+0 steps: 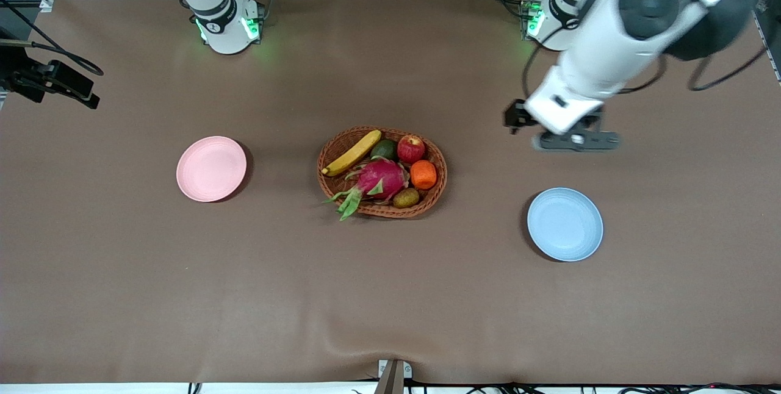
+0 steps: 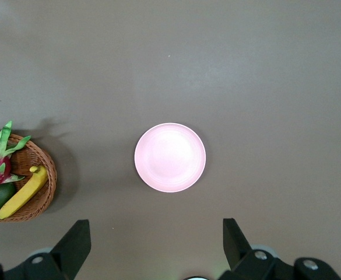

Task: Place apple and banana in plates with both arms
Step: 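Move the left gripper over the basket toward the red apple, then lower the left gripper and close it on the red apple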

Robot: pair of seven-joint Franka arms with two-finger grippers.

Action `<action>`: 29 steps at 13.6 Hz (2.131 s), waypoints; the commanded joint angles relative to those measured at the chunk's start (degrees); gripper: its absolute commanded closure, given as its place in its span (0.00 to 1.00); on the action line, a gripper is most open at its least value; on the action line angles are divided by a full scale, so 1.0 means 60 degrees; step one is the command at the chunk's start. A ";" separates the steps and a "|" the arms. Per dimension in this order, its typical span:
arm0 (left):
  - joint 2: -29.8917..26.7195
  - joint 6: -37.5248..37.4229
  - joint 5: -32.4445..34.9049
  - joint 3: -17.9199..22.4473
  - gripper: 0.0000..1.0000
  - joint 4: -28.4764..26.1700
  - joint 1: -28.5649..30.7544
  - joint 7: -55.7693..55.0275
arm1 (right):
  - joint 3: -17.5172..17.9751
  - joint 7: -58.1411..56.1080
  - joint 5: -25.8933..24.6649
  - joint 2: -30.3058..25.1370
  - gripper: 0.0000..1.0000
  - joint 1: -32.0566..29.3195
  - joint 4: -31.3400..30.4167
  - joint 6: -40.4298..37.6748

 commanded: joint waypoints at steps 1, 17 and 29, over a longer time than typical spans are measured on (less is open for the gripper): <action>0.0490 0.0284 0.0314 -0.0061 0.00 -0.0047 -0.0666 -0.0224 | 0.0054 -0.0070 0.0156 0.0074 0.00 -0.0100 0.0192 -0.0087; 0.3772 0.2378 0.1515 -0.0032 0.00 0.0099 -0.3217 -0.3150 | 0.0039 -0.0071 0.0156 0.0074 0.00 -0.0100 0.0192 -0.0087; 0.4770 0.3741 0.1984 -0.0017 0.00 0.0070 -0.3466 -0.4192 | 0.0025 -0.0071 0.0156 0.0074 0.00 -0.0100 0.0192 -0.0102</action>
